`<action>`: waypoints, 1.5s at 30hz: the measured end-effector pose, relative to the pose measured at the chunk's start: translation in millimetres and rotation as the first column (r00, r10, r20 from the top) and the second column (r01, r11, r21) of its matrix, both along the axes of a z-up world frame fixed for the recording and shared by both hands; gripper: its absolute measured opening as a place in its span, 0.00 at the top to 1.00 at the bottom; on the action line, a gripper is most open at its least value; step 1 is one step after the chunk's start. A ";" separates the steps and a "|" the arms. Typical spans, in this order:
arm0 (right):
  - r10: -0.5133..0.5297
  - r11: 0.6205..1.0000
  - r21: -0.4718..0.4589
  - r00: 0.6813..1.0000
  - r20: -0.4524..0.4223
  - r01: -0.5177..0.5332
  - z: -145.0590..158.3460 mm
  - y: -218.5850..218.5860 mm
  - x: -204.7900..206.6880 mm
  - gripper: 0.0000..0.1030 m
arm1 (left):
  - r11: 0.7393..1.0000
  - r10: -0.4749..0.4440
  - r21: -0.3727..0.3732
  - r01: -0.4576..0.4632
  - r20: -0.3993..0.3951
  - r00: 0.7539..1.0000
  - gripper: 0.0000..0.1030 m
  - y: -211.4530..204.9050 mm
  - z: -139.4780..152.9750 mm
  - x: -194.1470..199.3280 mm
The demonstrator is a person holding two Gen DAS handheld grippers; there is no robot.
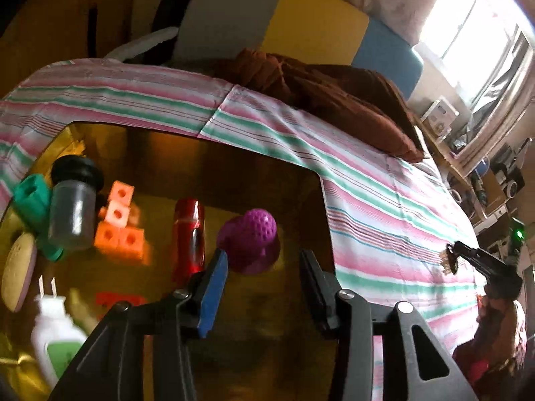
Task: Organize rigid objects
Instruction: 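Carry the magenta cap into the gold tray and open the left gripper, then lower the brown fluted piece into the gold tray and open the right gripper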
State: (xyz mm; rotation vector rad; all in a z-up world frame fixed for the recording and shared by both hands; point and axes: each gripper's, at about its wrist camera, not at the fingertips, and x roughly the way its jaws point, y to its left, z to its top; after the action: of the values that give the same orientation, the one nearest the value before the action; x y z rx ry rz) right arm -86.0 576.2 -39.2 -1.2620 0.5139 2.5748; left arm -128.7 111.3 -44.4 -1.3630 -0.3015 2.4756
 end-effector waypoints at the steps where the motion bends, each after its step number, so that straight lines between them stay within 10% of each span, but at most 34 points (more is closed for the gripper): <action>1: 0.000 1.000 0.002 1.000 0.001 0.000 -0.5 0.2 -0.2 0.77 | 1.000 -0.007 0.001 0.007 -0.011 1.000 0.56 -2.1 1.7 6.1; 27: 0.208 0.948 0.239 0.978 0.029 -0.209 36.0 -105.3 6.8 0.77 | 0.996 -0.087 -0.017 0.085 -0.165 0.982 0.56 -30.0 22.9 82.6; 45: 0.473 0.860 0.226 0.881 -0.011 -0.458 62.1 -263.3 37.1 0.77 | 0.997 -0.052 0.043 0.061 -0.186 0.981 0.56 -65.7 30.4 100.6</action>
State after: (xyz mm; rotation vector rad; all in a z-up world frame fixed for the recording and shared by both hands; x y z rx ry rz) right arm -48.8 312.8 23.0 -1.3583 -0.0884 2.9663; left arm -28.1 45.7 -13.9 -1.0970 -0.2744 2.5080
